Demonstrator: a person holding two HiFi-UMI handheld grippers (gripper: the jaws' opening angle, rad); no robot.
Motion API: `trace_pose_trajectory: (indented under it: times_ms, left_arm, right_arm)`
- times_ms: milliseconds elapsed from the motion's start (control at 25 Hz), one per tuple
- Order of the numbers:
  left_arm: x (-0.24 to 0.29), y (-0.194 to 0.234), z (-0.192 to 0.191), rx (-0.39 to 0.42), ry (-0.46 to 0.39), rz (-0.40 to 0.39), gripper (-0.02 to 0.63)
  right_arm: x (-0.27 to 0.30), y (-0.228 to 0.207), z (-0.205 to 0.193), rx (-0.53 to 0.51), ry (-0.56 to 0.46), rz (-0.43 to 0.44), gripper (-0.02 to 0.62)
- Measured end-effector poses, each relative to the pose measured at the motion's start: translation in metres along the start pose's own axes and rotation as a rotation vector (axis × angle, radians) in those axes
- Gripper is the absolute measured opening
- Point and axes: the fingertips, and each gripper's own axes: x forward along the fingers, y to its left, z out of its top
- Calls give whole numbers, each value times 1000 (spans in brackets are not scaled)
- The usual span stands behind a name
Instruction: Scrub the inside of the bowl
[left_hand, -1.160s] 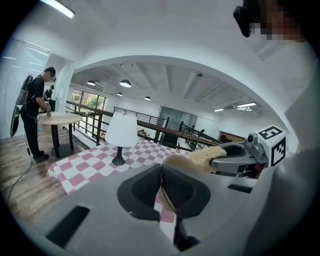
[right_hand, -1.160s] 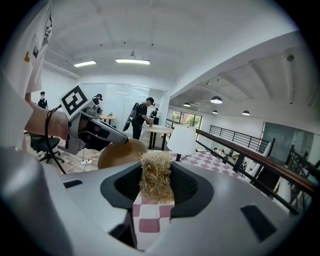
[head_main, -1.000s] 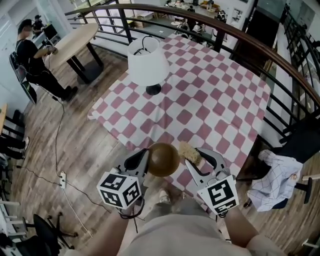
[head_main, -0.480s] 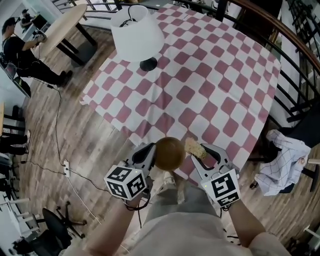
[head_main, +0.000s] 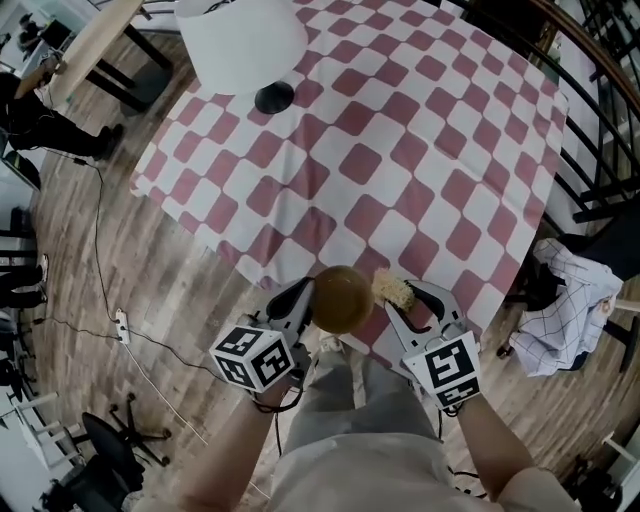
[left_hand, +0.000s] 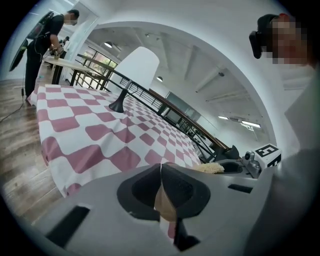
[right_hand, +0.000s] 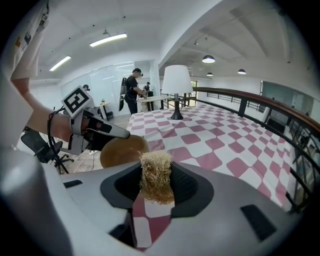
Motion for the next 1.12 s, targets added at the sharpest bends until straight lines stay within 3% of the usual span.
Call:
trace_pose_trajectory:
  times_ms: [680,1120]
  left_arm:
    - [17,31,-62,-113,35,67,20]
    - [16,30,-68,-89,56,89,22]
  right_arm:
    - [34,-1,-35,97,34,-44,150]
    - [36,1,-32,77,10,-85,152]
